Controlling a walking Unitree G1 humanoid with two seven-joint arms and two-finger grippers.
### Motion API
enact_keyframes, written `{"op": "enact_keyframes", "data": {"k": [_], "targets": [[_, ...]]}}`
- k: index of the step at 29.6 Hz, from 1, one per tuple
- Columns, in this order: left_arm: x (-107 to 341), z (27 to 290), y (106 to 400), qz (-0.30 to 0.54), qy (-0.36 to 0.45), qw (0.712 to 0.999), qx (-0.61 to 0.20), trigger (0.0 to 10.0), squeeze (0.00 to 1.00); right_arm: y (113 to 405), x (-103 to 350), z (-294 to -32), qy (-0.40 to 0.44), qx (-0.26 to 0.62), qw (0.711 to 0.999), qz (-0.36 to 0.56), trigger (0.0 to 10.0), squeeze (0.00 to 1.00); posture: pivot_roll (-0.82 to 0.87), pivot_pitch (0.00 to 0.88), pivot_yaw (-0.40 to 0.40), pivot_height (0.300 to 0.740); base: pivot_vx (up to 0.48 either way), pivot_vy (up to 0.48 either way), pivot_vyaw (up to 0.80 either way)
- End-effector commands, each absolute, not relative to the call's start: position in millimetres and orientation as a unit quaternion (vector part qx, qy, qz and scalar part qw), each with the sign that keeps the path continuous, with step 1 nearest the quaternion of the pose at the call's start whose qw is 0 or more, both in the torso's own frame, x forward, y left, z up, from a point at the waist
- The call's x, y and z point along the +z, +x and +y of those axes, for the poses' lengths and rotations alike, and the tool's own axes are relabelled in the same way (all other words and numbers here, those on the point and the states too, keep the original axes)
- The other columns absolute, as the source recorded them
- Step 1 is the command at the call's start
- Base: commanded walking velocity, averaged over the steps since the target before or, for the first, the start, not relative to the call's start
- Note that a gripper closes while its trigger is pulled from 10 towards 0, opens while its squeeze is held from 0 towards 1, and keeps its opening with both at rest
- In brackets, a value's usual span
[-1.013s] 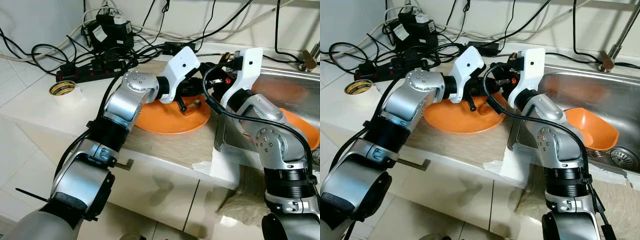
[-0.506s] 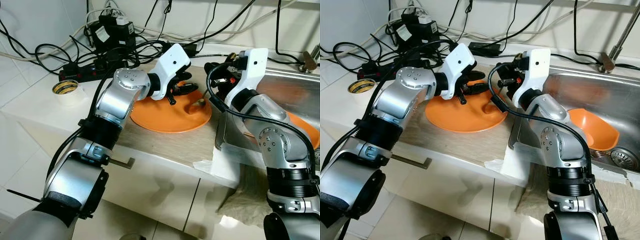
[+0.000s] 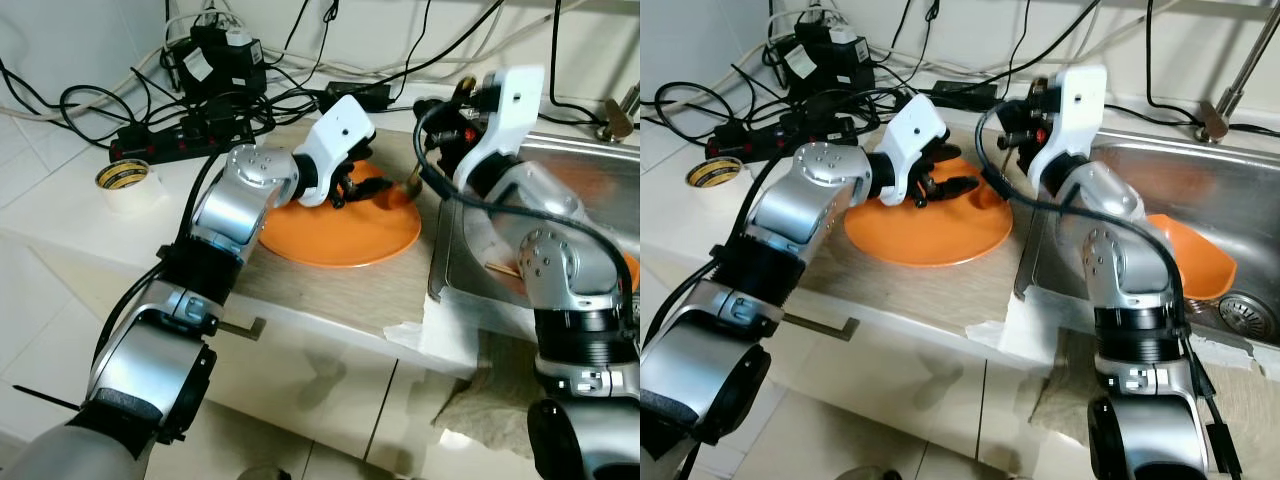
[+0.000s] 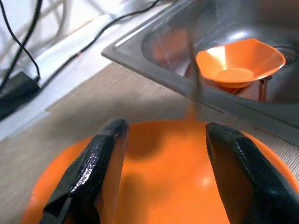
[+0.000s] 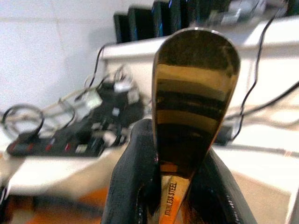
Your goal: Kitchen organization
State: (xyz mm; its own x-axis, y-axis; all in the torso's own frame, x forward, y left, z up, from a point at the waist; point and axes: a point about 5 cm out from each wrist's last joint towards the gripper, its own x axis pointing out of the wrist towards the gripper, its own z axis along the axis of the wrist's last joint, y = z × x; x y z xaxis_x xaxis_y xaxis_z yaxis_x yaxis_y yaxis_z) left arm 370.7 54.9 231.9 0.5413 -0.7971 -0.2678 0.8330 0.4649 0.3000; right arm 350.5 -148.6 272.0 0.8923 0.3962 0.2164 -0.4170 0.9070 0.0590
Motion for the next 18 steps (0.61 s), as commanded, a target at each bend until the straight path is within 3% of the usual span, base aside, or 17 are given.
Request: {"op": "enact_keyframes", "data": {"k": [1, 8, 12, 18], "targets": [[228, 57, 372, 0.054, 0.205, 0.857, -0.469, 10.0, 0.00, 352, 285, -154, 0.050, 0.208, 0.969, -0.126, 10.0, 0.00, -0.11, 0.000, 0.049, 0.740, 0.000, 0.000, 0.00], [223, 56, 373, 0.063, 0.160, 0.873, -0.456, 10.0, 0.00, 357, 304, -173, 0.033, 0.178, 0.970, -0.161, 10.0, 0.00, -0.11, 0.000, 0.054, 0.740, 0.000, 0.000, 0.00], [230, 52, 373, 0.039, 0.076, 0.891, -0.445, 10.0, 0.00, 358, 314, -187, 0.021, 0.154, 0.971, -0.184, 10.0, 0.00, -0.12, 0.000, 0.058, 0.740, 0.000, 0.000, 0.00], [235, 61, 365, 0.028, 0.044, 0.887, -0.459, 10.0, 0.00, 356, 325, -208, -0.011, 0.121, 0.971, -0.206, 10.0, 0.00, -0.12, 0.000, 0.062, 0.740, 0.000, 0.000, 0.00]]}}
